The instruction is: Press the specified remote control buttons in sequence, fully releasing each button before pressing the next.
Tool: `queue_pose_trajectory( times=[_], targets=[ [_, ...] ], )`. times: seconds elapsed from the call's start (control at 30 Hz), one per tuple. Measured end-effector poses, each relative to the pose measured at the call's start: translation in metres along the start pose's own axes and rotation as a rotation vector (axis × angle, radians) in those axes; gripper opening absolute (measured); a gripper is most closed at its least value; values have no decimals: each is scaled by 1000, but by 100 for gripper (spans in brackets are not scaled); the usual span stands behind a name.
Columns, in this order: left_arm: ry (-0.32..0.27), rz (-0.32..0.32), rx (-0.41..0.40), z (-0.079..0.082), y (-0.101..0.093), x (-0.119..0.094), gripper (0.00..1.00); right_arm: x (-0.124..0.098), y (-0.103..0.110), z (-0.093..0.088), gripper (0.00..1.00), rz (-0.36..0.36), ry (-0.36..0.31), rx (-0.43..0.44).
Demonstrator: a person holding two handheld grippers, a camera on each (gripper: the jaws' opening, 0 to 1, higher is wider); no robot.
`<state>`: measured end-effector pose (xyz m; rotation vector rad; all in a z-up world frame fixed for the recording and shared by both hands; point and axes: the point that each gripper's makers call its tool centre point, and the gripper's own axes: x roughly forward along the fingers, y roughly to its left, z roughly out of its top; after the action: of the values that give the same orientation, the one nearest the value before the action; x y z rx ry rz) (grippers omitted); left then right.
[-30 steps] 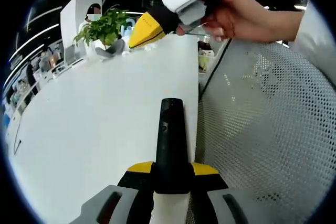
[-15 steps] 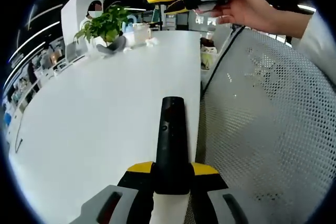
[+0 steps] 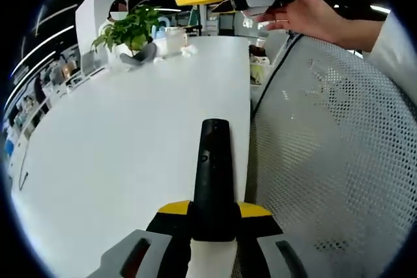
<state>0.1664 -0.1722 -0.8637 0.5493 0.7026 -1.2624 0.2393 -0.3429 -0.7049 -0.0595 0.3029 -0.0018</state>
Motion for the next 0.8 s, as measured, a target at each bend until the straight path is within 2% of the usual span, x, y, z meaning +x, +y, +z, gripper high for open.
queue_pose_trajectory(
  times=[0.17, 0.43, 0.8],
  targets=[
    [10, 8, -12, 1, 5, 0, 24, 0, -2, 2, 98, -5, -17, -24],
    [34, 9, -12, -1, 14, -1, 24, 3, 1, -4, 94, 9, 17, -45],
    [92, 32, -12, -7, 41, -4, 24, 3, 1, -6, 92, 13, 26, -56]
  ],
)
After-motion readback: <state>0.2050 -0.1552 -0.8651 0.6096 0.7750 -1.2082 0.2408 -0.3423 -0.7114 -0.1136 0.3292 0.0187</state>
